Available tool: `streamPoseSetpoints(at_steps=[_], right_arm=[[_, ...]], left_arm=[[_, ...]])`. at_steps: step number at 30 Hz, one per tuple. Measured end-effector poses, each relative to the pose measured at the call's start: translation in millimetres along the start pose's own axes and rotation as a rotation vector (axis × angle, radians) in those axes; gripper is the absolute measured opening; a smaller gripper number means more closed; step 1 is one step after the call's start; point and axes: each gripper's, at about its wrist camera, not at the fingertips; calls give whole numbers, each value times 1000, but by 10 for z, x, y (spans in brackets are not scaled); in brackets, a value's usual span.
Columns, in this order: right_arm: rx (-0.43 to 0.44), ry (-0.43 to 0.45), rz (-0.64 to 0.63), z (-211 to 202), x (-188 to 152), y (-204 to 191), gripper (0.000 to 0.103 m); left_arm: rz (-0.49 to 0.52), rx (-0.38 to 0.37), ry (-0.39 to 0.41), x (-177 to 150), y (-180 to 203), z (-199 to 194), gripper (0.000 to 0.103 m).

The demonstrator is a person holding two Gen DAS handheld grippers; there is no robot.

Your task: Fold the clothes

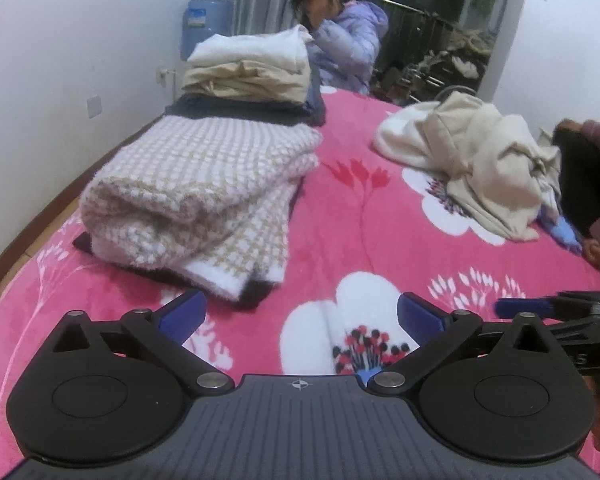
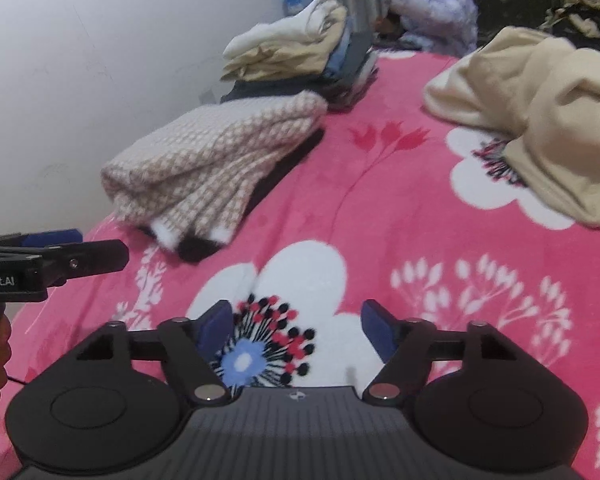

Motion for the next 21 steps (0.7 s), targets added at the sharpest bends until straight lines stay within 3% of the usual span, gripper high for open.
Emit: streamPoseSetpoints(at_steps=[7, 14, 21], right_arm=[[-7, 73, 14, -124, 159, 12, 102], [1, 106, 4, -183, 272, -46, 103], [-14, 105, -100, -216, 214, -258, 103]], left_arm=[[-84, 35, -17, 111, -72, -17, 103], [-81, 46, 7, 193, -18, -123, 103], [-40, -10, -15, 179, 120, -146, 103]])
Point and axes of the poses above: each gripper's, at about its wrist camera, not at the fingertips, and z roughly the way its jaws point, y to its right, x to its top, and after that the axes turned 2 degrees about x, right-handed
